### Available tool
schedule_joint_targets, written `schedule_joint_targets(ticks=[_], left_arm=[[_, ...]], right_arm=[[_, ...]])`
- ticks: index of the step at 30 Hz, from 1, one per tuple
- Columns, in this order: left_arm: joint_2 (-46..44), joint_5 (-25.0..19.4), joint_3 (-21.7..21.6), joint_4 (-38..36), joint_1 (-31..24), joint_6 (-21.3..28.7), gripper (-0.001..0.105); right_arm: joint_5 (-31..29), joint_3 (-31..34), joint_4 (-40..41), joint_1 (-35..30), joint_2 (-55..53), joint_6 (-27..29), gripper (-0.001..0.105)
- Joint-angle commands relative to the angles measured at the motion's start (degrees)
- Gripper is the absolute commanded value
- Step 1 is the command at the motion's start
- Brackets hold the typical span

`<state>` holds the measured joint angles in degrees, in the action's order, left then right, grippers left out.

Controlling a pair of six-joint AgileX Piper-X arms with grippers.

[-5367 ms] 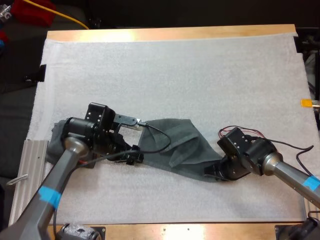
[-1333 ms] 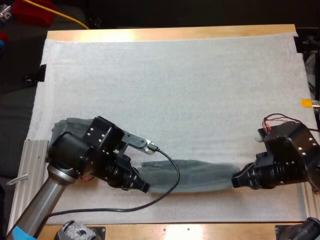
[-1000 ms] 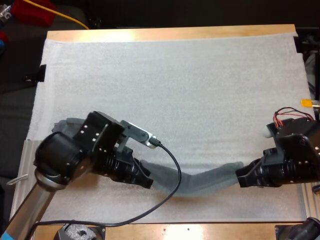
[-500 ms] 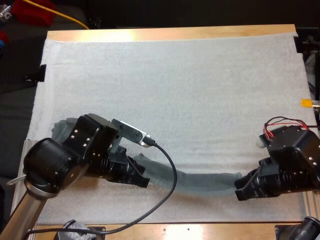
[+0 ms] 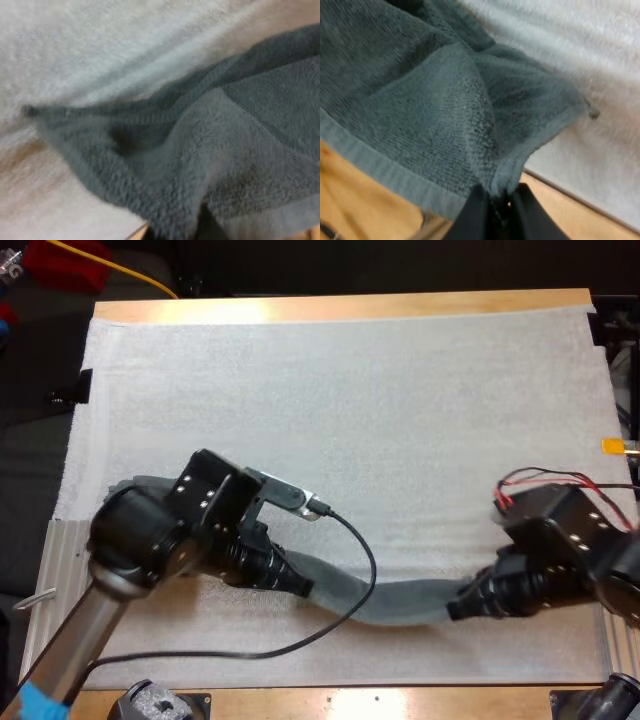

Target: Pick towel from pile, fold and stack

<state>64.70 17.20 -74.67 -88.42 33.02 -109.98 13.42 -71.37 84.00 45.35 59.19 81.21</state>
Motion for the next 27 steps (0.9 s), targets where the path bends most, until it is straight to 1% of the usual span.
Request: schedule_joint_targets(ticks=[1, 2, 3, 6, 9, 12, 16, 21, 24, 27], left_arm=[[0.95, -2.44, -0.13, -1.76, 0.12, 1.76, 0.0], [1.74, -4.04, -0.13, -1.76, -0.11, 2.12, 0.0], [2.07, -4.58, -0.13, -1.76, -0.39, 2.25, 0.0], [3.95, -4.79, -0.13, -1.76, -2.22, 4.05, 0.0], [6.05, -4.79, -0.13, -1.76, -5.59, 6.47, 0.0], [7.98, -3.83, -0.13, -1.52, -8.23, 8.84, 0.0], [11.32, -3.25, -0.13, -1.32, -11.68, 11.79, 0.0], [15.05, -3.15, -0.13, 0.91, -14.3, 13.84, 0.0], [17.9, -1.81, -0.13, 2.33, -15.76, 15.17, 0.0], [20.68, -1.56, -0.13, 3.45, -16.95, 16.01, 0.0]], right_arm=[[-1.48, -0.1, -1.92, 0.14, 0.98, -0.11, 0.001], [-2.41, -0.1, -2.87, 0.14, 2.1, -0.11, 0.001], [-2.78, -0.1, -3.27, 0.14, 2.73, -0.11, 0.001], [-3.37, -0.1, -4.5, 0.14, 5.42, -0.11, 0.001], [-4.41, -0.1, -5.9, -0.01, 8.33, -0.11, 0.001], [-6.38, -0.1, -7.98, -0.75, 10.84, -0.11, 0.001], [-6.43, -0.1, -10.79, -3.42, 13.56, -0.11, 0.001], [-6.15, -0.1, -14.45, -6.45, 16.26, -0.24, 0.001], [-5.66, -0.1, -16.69, -7.86, 18.08, -0.54, 0.001], [-5.59, -0.1, -18.49, -9.01, 19.99, -1.94, 0.001]])
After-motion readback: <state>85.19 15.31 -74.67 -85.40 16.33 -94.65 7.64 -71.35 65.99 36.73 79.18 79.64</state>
